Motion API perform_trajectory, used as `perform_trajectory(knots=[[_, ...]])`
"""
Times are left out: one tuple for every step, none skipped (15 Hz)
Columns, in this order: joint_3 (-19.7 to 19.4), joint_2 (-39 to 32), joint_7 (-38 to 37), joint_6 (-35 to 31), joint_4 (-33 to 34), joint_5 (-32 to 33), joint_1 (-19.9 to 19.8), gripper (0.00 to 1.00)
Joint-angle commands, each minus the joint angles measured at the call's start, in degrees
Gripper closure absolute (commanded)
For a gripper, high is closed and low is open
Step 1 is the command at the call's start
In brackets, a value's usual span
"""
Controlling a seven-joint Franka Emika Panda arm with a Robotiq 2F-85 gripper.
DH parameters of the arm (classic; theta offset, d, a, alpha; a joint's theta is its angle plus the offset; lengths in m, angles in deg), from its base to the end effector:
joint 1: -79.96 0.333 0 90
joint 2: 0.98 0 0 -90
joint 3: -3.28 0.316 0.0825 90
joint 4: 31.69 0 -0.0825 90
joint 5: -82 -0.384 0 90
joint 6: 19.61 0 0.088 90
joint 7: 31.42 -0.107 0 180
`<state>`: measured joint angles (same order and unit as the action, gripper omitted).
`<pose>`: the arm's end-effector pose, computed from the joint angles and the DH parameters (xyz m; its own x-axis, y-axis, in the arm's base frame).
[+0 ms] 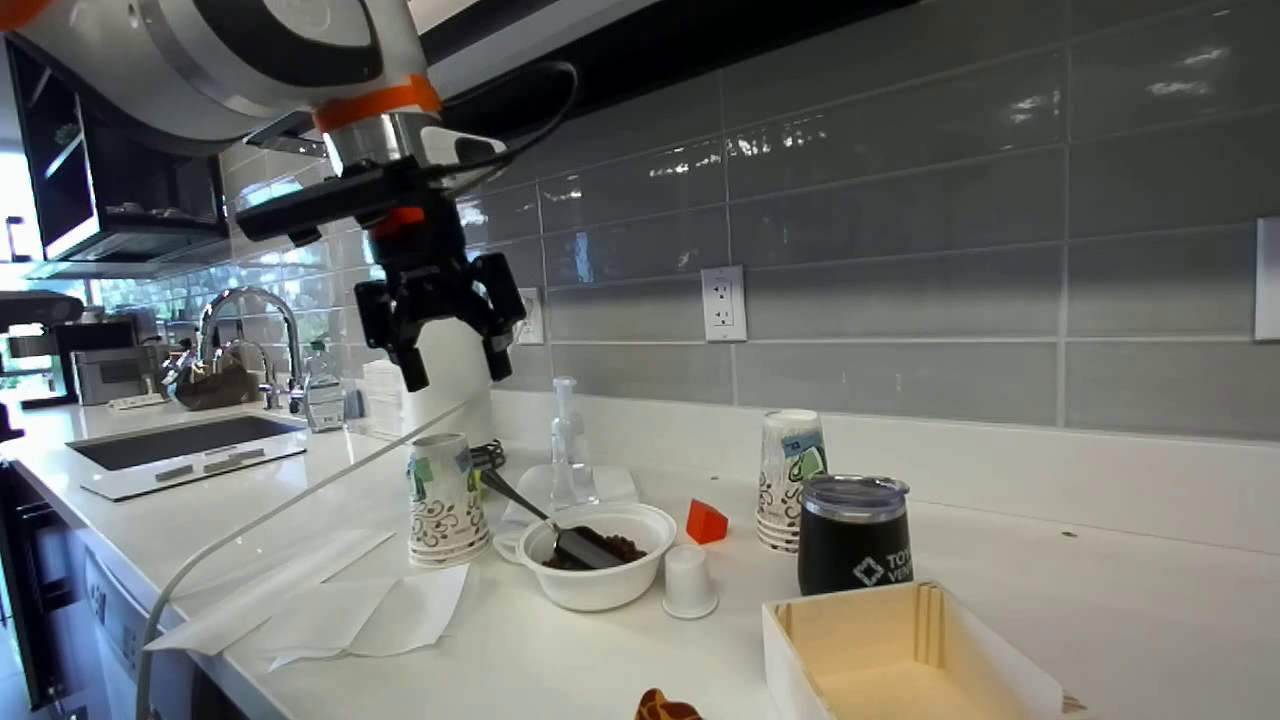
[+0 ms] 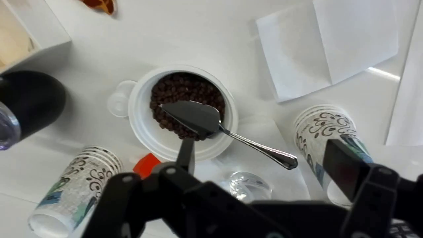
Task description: Use the tissue to wipe the counter
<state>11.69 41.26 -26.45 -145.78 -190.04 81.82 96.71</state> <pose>0.3050 0.1405 0.4352 0.8645 0.4766 0.1598 0.4642 -0.8789 0.1098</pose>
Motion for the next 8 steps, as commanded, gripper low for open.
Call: perform_trajectory(knots=[[1.6, -7.4, 0.9, -7.4, 0.1, -1.6, 2.1, 0.0], [2.0, -9.1, 0.8, -9.0, 0.1, -1.7, 2.5, 0.0], [2.1, -10.8, 1.1, -10.0, 0.1, -1.8, 2.8, 0.0], [2.4, -12.4, 0.8, -10.7, 0.1, -1.7, 2.8, 0.0], [2.5, -13.8, 0.7, -10.9, 0.1, -1.7, 2.7, 0.0], [2.7, -15.0, 0.3, -10.7, 0.0, -1.4, 2.4, 0.0], [2.8, -16.2, 0.2, -10.4, 0.0, -1.4, 2.3, 0.0], [2.7, -17.7, 0.5, -10.3, 0.0, -1.6, 2.3, 0.0]])
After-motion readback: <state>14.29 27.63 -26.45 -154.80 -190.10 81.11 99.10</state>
